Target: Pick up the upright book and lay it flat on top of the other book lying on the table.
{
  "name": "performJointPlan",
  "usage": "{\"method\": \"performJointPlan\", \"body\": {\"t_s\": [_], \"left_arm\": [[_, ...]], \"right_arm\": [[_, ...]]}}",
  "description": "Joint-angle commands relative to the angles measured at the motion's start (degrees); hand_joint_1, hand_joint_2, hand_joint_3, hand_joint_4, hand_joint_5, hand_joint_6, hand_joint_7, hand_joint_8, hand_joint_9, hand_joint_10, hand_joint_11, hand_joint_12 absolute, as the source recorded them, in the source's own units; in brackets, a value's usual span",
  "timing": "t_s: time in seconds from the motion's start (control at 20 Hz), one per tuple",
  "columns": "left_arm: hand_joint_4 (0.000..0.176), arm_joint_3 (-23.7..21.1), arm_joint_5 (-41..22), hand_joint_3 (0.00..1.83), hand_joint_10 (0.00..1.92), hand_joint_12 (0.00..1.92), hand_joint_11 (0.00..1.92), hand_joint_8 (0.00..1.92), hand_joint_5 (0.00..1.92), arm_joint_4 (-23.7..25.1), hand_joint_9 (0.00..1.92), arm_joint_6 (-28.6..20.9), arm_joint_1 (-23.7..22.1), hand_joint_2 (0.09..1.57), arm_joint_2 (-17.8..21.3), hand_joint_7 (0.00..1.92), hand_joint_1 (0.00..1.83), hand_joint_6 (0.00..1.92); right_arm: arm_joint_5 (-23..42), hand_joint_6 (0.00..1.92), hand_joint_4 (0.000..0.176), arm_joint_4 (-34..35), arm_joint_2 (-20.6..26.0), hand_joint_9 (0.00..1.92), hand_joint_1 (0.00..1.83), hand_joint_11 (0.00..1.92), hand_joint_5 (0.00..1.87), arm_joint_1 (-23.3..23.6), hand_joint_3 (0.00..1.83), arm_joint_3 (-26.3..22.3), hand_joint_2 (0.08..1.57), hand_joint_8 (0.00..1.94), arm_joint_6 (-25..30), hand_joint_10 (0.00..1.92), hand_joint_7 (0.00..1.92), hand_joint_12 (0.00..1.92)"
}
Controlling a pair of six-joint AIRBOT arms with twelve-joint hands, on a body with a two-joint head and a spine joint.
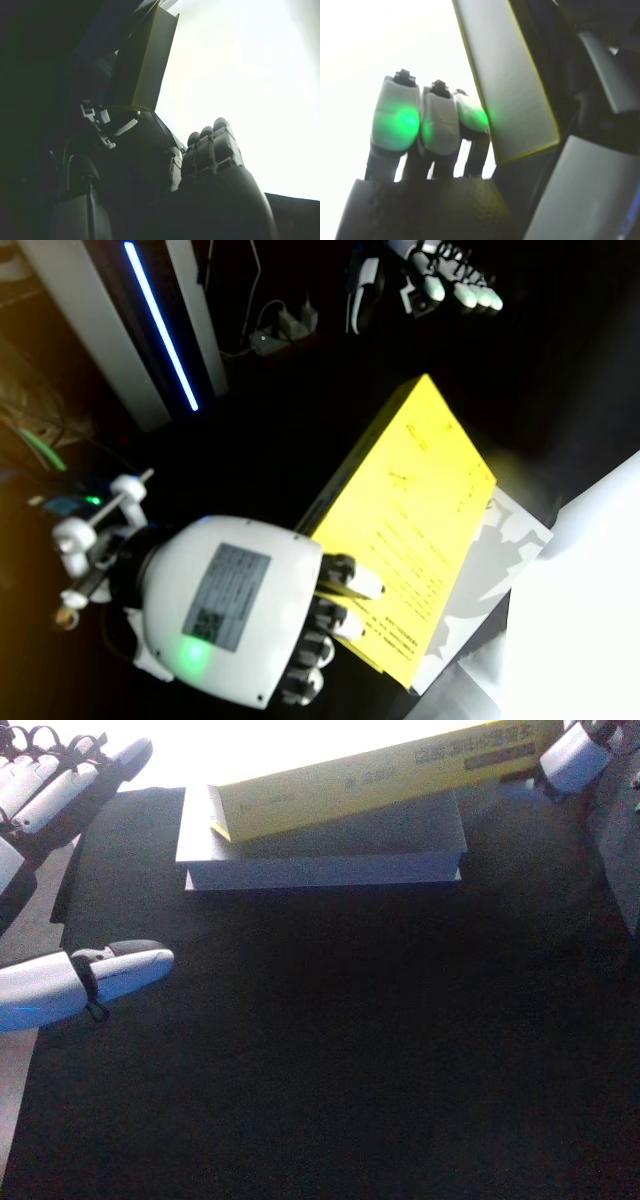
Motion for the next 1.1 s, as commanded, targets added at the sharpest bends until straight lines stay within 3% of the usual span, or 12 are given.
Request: {"method": "performJointPlan", "body": {"t_s": [0.0, 0.05, 0.15, 0.2, 0.3, 0.45, 0.5, 0.75, 0.9, 0.95, 1.0, 1.05], "left_arm": [[0.176, 0.23, -7.52, 0.00, 0.00, 0.00, 0.00, 0.00, 0.00, 0.31, 0.00, -0.34, -0.23, 1.02, -0.12, 0.00, 0.52, 0.00], [0.176, 0.23, -7.52, 0.00, 0.00, 0.00, 0.00, 0.00, 0.00, 0.27, 0.00, -0.38, -0.19, 1.02, -0.12, 0.00, 0.54, 0.00], [0.176, 0.22, -7.55, 0.00, 0.00, 0.00, 0.00, 0.00, 0.00, 0.20, 0.00, -0.45, -0.18, 1.02, -0.12, 0.00, 0.54, 0.00], [0.176, 0.21, -7.55, 0.00, 0.00, 0.00, 0.00, 0.00, 0.00, 0.12, 0.00, -0.54, -0.15, 1.02, -0.11, 0.00, 0.54, 0.00], [0.176, 0.20, -7.58, 0.00, 0.00, 0.00, 0.00, 0.00, 0.00, 0.04, 0.00, -0.60, -0.08, 1.02, -0.11, 0.00, 0.58, 0.00], [0.176, 0.18, -7.63, 0.00, 0.00, 0.00, 0.00, 0.00, 0.00, -0.11, 0.00, -0.66, 0.01, 1.02, -0.10, 0.00, 0.57, 0.00], [0.176, 0.15, -7.63, 0.00, 0.00, 0.00, 0.00, 0.00, 0.00, -0.28, 0.00, -0.68, 0.12, 1.03, -0.10, 0.00, 0.59, 0.00], [0.176, 0.10, -7.71, 0.00, 0.00, 0.00, 0.00, 0.00, 0.00, -0.53, 0.00, -0.69, 0.35, 1.02, -0.09, 0.00, 0.57, 0.00], [0.176, 0.05, -7.83, 0.00, 0.00, 0.00, 0.00, 0.00, 0.00, -0.57, 0.00, -0.69, 0.48, 1.02, -0.08, 0.00, 0.58, 0.00], [0.176, 0.04, -7.89, 0.00, 0.00, 0.00, 0.00, 0.00, 0.00, -0.58, 0.00, -0.69, 0.49, 1.03, -0.08, 0.00, 0.60, 0.00], [0.176, 0.03, -7.93, 0.00, 0.00, 0.00, 0.00, 0.00, 0.00, -0.59, 0.00, -0.70, 0.49, 1.03, -0.07, 0.00, 0.60, 0.00], [0.176, 0.03, -7.99, 0.00, 0.00, 0.00, 0.00, 0.00, 0.00, -0.62, 0.00, -0.70, 0.52, 1.03, -0.07, 0.00, 0.57, 0.00]], "right_arm": [[2.66, 1.90, 0.000, 0.95, 0.20, 1.30, 1.01, 1.27, 0.82, -0.48, 1.29, -0.22, 0.73, 1.94, 0.18, 1.92, 1.19, 1.92], [2.70, 1.91, 0.000, 0.95, 0.54, 1.03, 1.10, 1.05, 0.65, -0.76, 1.14, -0.88, 0.81, 1.86, 0.18, 1.92, 0.91, 1.92], [3.43, 1.84, 0.000, 0.95, 1.59, 0.53, 1.02, 0.56, 0.39, -1.49, 0.26, -2.37, 1.29, 1.73, 0.18, 1.77, 0.61, 1.92], [3.79, 1.60, 0.000, 0.94, 2.06, 0.39, 0.90, 0.38, 0.15, -1.67, 0.17, -2.98, 1.25, 1.54, 0.18, 1.66, 0.34, 1.92], [4.48, 0.78, 0.000, 0.93, 3.33, 0.03, 0.67, 0.03, 0.01, -1.88, 0.13, -4.51, 1.23, 0.92, 0.18, 1.31, 0.02, 1.89], [5.13, 0.08, 0.000, 0.45, 6.42, 0.00, 0.73, 0.00, 0.00, -2.13, 0.07, -7.77, 1.21, 0.32, 0.19, 0.68, 0.00, 1.71], [5.56, 0.00, 0.000, 0.31, 7.65, 0.00, 0.74, 0.00, 0.00, -2.13, 0.04, -8.96, 1.18, 0.02, 0.19, 0.31, 0.00, 1.65], [6.20, 0.00, 0.003, -0.67, 10.33, 0.00, 0.64, 0.00, 0.00, -2.13, 0.01, -11.55, 1.14, 0.00, 0.19, 0.03, 0.00, 1.69], [6.19, 0.00, 0.007, -0.72, 10.63, 0.00, 0.56, 0.00, 0.00, -2.45, 0.01, -11.67, 1.13, 0.00, 0.52, 0.00, 0.00, 1.61], [6.19, 0.00, 0.042, -0.72, 10.55, 0.00, 0.58, 0.00, 0.00, -2.81, 0.00, -11.28, 1.12, 0.00, 1.83, 0.00, 0.00, 1.22], [6.21, 0.00, 0.042, -0.74, 10.47, 0.00, 0.58, 0.00, 0.00, -3.18, 0.00, -10.78, 1.12, 0.00, 3.70, 0.00, 0.00, 1.22], [6.45, 0.00, 0.068, -1.28, 10.29, 0.00, 0.58, 0.00, 0.00, -3.69, 0.00, -9.99, 1.12, 0.00, 6.56, 0.00, 0.00, 0.69]]}}
